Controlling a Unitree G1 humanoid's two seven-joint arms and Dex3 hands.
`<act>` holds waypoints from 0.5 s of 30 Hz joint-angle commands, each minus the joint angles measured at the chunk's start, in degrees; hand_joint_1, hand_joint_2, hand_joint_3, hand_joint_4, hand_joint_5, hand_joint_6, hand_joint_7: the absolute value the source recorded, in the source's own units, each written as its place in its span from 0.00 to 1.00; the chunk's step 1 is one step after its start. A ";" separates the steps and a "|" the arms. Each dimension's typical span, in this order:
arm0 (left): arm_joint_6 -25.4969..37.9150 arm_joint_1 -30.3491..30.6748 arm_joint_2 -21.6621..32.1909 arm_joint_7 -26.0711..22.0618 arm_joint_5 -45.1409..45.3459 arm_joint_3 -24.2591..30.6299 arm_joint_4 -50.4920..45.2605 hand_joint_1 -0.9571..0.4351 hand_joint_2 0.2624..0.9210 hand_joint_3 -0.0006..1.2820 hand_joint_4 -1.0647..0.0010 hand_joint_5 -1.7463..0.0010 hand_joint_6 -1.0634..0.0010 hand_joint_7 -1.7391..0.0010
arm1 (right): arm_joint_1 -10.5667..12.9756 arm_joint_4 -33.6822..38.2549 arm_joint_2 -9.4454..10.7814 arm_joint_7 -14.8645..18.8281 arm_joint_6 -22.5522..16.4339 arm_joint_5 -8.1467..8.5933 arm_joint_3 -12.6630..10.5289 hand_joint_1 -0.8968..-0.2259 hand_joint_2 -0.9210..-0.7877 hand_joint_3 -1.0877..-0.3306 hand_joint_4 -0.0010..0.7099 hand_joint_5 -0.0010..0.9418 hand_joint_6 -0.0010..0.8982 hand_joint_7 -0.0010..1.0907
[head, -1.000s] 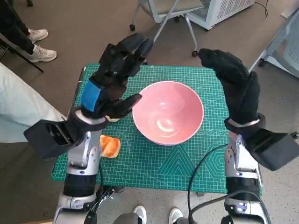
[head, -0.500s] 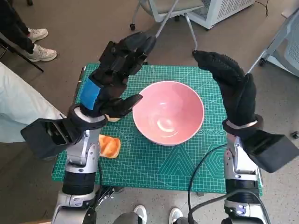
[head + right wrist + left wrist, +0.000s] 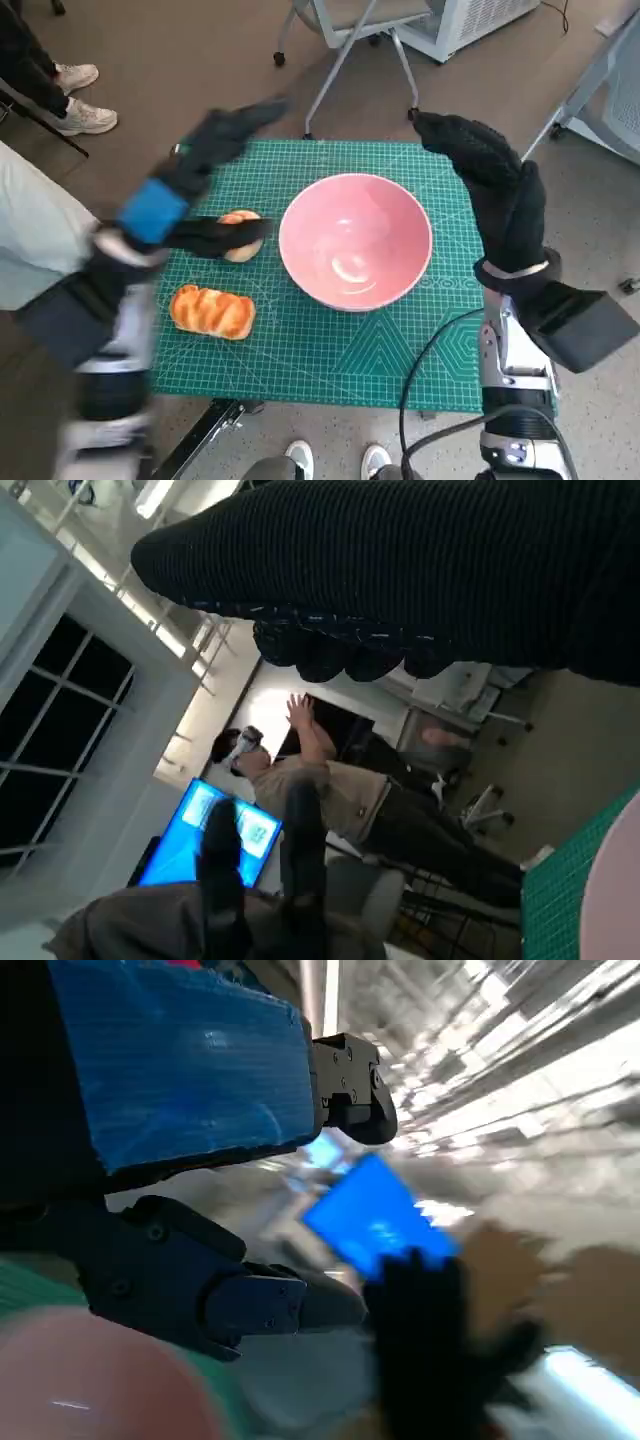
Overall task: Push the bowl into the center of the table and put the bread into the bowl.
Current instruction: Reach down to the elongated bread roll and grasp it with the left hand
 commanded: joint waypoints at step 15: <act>36.09 15.09 27.13 -10.74 7.88 2.24 -26.20 0.70 0.73 0.01 0.83 1.00 0.67 0.95 | 1.03 0.44 0.43 -1.45 1.66 0.42 -0.17 0.35 0.00 0.41 0.32 0.00 0.07 0.55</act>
